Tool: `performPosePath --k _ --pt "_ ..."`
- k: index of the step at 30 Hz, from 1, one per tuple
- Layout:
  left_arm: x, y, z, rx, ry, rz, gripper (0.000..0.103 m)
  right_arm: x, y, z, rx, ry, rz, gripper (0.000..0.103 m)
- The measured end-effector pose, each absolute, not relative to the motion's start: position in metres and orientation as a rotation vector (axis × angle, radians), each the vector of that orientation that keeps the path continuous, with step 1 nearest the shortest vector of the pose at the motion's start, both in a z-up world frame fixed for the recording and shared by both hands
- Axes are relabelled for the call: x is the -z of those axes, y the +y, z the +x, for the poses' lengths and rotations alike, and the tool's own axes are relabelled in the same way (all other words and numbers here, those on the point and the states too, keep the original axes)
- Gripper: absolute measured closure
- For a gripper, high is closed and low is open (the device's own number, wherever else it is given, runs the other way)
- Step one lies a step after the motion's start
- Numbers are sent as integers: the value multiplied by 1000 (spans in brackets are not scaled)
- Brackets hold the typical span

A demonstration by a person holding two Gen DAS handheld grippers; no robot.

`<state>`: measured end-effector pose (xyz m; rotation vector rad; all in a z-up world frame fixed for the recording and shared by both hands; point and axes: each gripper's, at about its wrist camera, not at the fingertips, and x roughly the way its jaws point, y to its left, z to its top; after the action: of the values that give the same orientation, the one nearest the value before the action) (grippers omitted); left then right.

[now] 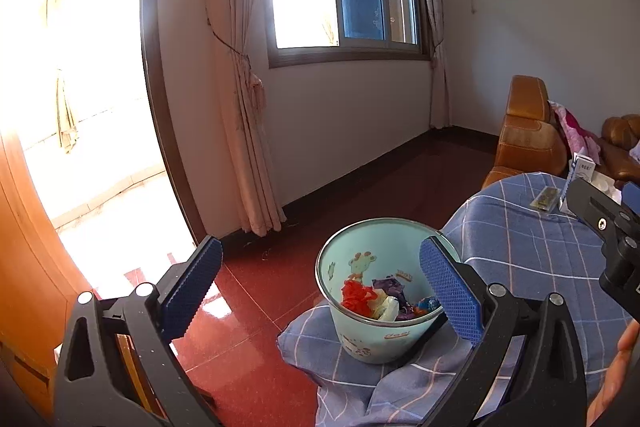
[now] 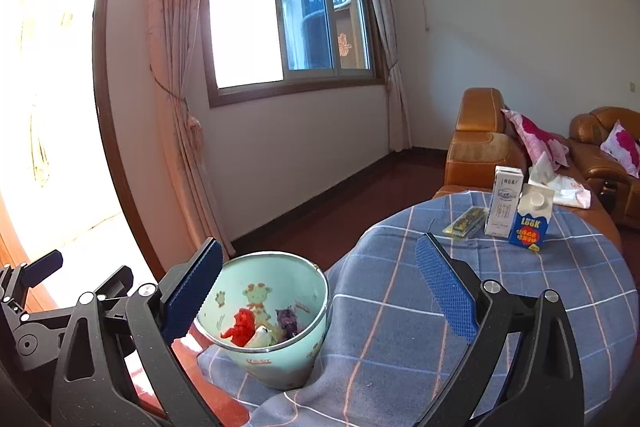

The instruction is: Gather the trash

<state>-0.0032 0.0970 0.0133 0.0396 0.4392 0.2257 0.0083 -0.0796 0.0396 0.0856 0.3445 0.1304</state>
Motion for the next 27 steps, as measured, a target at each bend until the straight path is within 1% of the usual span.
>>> performPosePath --k 7,27 --pt "-24 95 -14 -221 406 39 6 -49 -82 -3 -126 323 101 7" --pt "-23 97 -16 -231 399 31 6 -52 -84 -8 -128 321 123 7"
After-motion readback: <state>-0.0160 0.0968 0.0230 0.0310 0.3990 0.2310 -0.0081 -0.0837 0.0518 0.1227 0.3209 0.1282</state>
